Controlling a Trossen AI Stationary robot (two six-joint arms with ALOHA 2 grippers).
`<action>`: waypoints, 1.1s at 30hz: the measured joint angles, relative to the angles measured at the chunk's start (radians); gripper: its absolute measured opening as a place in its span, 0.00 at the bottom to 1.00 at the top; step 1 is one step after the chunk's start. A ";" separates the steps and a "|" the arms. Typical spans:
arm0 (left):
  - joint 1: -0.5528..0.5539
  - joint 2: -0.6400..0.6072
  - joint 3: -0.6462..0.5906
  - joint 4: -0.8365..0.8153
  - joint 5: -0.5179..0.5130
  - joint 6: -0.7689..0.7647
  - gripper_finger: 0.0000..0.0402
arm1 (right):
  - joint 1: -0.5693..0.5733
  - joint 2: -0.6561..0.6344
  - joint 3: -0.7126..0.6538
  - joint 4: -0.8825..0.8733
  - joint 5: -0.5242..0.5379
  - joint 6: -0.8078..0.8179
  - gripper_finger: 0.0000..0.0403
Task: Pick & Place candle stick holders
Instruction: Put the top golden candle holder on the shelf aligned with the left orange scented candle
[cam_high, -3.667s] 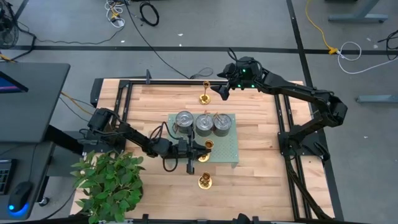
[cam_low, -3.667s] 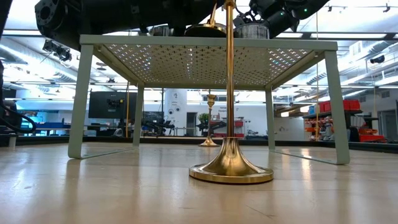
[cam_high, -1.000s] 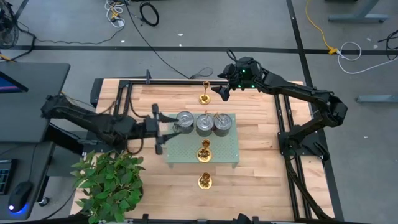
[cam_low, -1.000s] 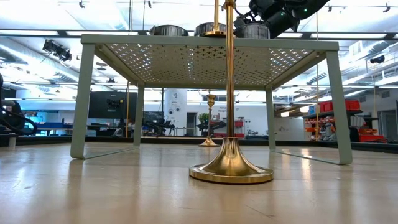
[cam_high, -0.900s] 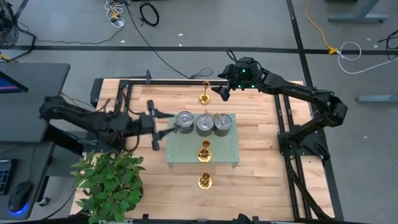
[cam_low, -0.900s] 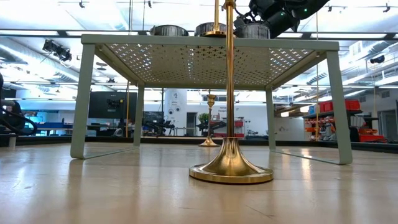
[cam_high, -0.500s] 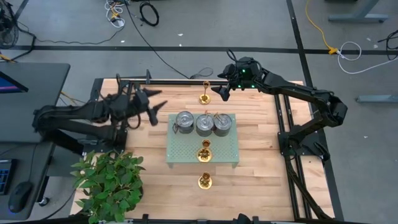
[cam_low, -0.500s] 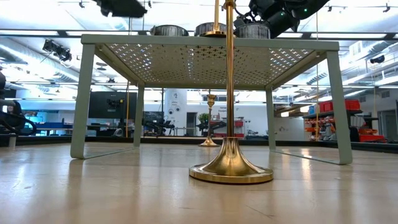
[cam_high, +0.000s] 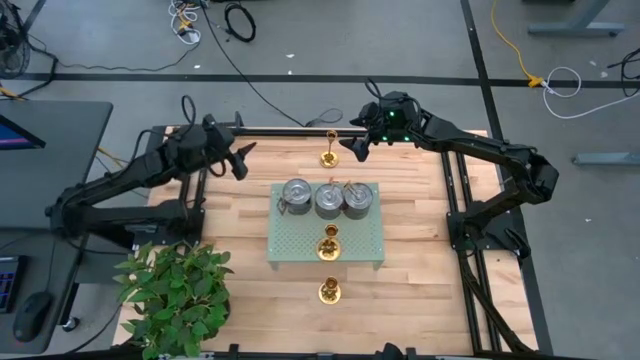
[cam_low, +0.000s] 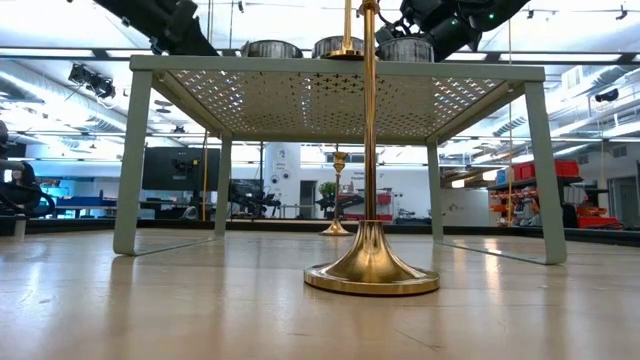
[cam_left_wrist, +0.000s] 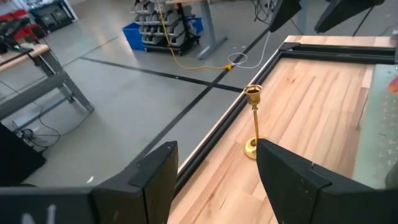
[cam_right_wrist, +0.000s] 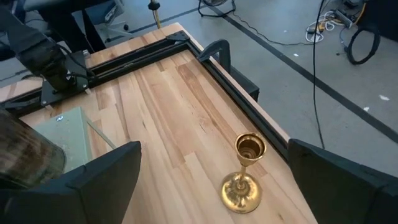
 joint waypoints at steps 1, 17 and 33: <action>0.013 0.000 0.000 0.001 0.014 -0.003 0.55 | 0.000 0.000 0.000 0.000 0.000 0.007 0.99; 0.149 0.036 -0.175 0.123 0.264 0.063 0.45 | 0.000 0.000 0.000 -0.003 0.079 0.061 0.99; 0.266 0.118 -0.484 0.674 0.346 0.028 0.35 | -0.001 0.000 0.000 0.014 0.079 0.015 0.99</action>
